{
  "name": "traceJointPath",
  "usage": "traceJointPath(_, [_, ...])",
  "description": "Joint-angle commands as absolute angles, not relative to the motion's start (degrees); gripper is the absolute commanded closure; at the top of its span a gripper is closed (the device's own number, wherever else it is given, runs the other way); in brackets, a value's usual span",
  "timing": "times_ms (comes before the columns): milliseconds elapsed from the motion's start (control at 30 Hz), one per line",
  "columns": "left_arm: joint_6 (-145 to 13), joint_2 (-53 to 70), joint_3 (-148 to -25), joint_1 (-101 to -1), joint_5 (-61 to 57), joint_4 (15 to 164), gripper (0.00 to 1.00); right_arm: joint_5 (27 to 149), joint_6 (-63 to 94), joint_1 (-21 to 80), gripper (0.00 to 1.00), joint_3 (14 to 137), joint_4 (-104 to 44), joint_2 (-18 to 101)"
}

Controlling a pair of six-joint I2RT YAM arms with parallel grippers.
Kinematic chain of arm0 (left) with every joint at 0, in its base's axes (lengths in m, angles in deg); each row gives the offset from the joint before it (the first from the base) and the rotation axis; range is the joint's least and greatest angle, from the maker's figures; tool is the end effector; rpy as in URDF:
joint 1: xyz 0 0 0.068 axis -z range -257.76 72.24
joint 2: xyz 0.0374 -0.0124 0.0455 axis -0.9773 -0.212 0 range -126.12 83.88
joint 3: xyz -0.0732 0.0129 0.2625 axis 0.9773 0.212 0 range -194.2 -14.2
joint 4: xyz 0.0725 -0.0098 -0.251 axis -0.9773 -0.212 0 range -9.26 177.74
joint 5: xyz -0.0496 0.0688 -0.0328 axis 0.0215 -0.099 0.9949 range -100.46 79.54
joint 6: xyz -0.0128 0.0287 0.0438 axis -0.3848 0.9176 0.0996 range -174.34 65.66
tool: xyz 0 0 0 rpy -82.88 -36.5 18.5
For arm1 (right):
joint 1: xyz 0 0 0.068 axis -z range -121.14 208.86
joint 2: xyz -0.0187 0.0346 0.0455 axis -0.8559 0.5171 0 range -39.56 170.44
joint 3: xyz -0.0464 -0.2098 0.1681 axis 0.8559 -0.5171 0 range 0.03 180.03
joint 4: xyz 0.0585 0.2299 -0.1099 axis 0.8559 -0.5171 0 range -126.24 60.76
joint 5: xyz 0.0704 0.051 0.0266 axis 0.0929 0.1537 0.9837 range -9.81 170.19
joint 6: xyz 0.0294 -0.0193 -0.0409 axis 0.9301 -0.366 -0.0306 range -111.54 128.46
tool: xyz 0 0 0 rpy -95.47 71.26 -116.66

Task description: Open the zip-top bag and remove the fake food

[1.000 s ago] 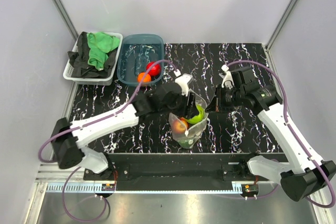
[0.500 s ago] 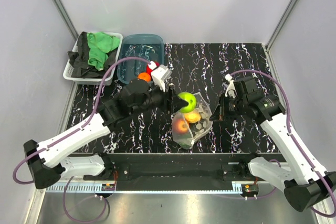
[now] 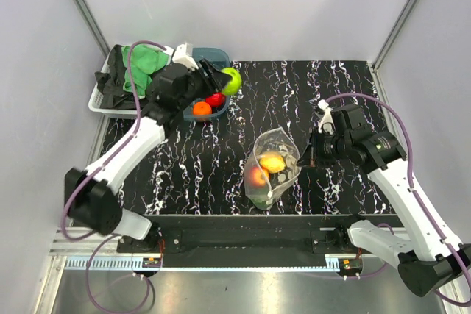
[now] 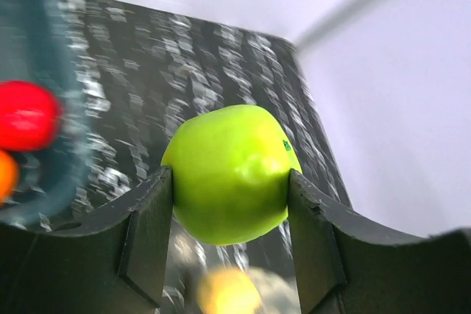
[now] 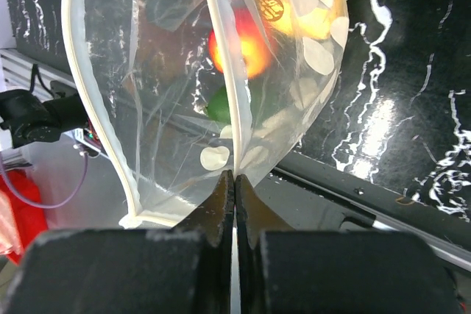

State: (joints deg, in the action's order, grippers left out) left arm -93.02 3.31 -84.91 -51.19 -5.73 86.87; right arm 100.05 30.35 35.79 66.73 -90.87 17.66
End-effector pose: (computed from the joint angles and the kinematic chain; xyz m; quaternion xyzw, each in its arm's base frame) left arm 0.2993 -0.1529 0.3707 -0.0549 0.7679 -0.3704 0.5197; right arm 0.1560 0.0797 0.3501 -0.0656 0.9311 0.2730 0.2328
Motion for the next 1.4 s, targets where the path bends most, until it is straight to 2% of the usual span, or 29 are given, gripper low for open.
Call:
traceJointPath(0, [-96.6, -5.3, -90.1, -55.6, -6.9, 96.7, 1.00, 97.6, 28.1, 36.1, 1.00, 70.3, -92.5, 17.6])
traceJointPath(233, [-98.6, -22.0, -97.7, -63.2, -6.3, 106.3, 1.00, 96.9, 27.4, 36.1, 1.00, 71.8, -92.9, 17.6])
traceJointPath(400, [-101.2, -32.8, -107.2, -64.8, -7.5, 107.9, 1.00, 98.9, 28.3, 36.1, 1.00, 71.8, -91.6, 17.8])
traceJointPath(700, [-105.8, -48.3, -122.7, -65.2, -10.1, 95.8, 1.00, 97.7, 28.8, 36.1, 1.00, 73.6, -90.6, 19.7])
traceJointPath(800, [-108.4, -51.5, -127.7, -65.5, -10.3, 84.1, 1.00, 97.5, 28.8, 36.1, 1.00, 73.8, -90.6, 20.2])
traceJointPath(833, [-108.8, -51.9, -128.4, -65.6, -10.3, 83.1, 0.98, 97.5, 28.9, 36.1, 1.00, 73.9, -90.4, 20.4])
traceJointPath(933, [-109.3, -52.1, -127.2, -65.6, -9.6, 82.9, 0.81, 97.6, 29.1, 36.1, 1.00, 73.9, -90.0, 20.8])
traceJointPath(967, [-109.2, -51.9, -126.3, -65.6, -9.3, 83.1, 0.74, 97.6, 29.2, 36.1, 1.00, 73.8, -89.9, 20.9])
traceJointPath(1000, [-108.7, -51.6, -125.8, -65.7, -9.0, 83.2, 0.61, 97.6, 29.2, 36.1, 1.00, 73.8, -89.9, 21.1])
traceJointPath(1100, [-106.6, -49.8, -124.6, -65.7, -9.8, 82.9, 0.38, 98.2, 29.2, 36.1, 1.00, 73.9, -89.8, 21.4])
traceJointPath(1233, [-102.1, -47.2, -125.0, -65.9, -9.9, 81.7, 0.25, 99.6, 29.2, 36.1, 1.00, 73.8, -89.4, 21.5])
traceJointPath(1267, [-101.2, -45.7, -125.2, -65.9, -10.0, 81.3, 0.13, 99.7, 29.2, 36.0, 1.00, 73.7, -89.4, 21.4])
traceJointPath(1367, [-97.6, -42.2, -125.3, -65.9, -9.3, 78.6, 0.11, 100.0, 29.1, 36.1, 1.00, 73.2, -89.6, 21.0])
